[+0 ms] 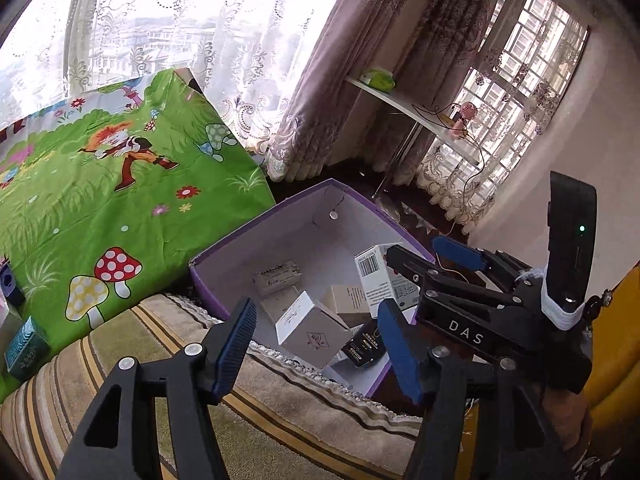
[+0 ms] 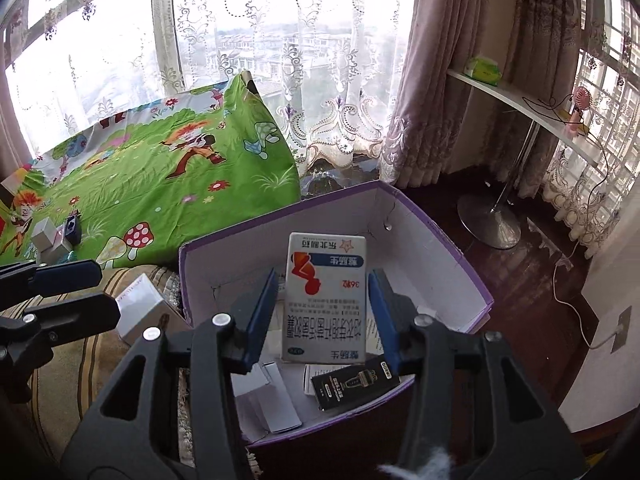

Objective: Organize rigid objects
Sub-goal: 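Carry both held boxes into the purple box and open both tools, then move both tools back over the remaining boxes on the bed, then grasp the white cube box with left tool while right grasps teal box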

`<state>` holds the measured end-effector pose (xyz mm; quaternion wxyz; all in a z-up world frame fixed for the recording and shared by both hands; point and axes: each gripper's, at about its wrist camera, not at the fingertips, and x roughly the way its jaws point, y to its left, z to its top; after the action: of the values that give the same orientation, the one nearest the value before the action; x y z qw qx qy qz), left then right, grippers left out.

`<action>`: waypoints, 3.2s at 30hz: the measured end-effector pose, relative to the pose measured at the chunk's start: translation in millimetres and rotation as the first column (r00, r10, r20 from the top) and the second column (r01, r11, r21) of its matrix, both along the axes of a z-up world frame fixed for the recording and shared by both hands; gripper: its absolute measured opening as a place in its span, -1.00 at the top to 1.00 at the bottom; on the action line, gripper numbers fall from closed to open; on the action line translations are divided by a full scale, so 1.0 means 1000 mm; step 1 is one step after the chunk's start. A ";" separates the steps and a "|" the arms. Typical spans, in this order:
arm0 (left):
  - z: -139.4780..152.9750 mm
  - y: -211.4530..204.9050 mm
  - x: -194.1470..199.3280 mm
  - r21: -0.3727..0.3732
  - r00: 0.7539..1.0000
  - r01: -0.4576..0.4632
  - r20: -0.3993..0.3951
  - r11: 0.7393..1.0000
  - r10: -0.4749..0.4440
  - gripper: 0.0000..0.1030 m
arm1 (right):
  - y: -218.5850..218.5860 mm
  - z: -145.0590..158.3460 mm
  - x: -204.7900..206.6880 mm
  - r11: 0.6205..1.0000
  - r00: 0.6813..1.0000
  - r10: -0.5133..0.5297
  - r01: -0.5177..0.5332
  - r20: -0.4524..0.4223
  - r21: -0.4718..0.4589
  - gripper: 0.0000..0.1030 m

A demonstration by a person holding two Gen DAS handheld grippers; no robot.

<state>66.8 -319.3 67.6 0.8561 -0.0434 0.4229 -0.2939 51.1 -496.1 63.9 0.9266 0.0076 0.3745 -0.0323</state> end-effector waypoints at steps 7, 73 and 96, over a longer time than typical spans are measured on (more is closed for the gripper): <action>0.002 0.019 0.004 -0.041 0.997 -0.073 -0.019 0.996 0.073 -0.37 | 0.006 0.000 0.000 1.000 1.000 0.019 -0.020 0.010 0.008 -0.70; -0.062 0.296 0.097 0.286 0.680 -0.662 -0.157 0.692 0.716 -0.49 | 0.286 -0.019 0.077 0.829 0.810 0.556 -0.556 -0.187 0.056 -0.85; -0.039 0.333 0.021 0.031 0.602 -0.794 -0.090 0.607 0.793 0.09 | 0.337 -0.051 0.070 0.738 0.686 0.646 -0.674 -0.336 0.043 -0.85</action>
<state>87.7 13.5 28.2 0.8764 -0.2455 0.3976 0.1160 121.2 -158.6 12.7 0.7993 -0.1721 0.4993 0.2868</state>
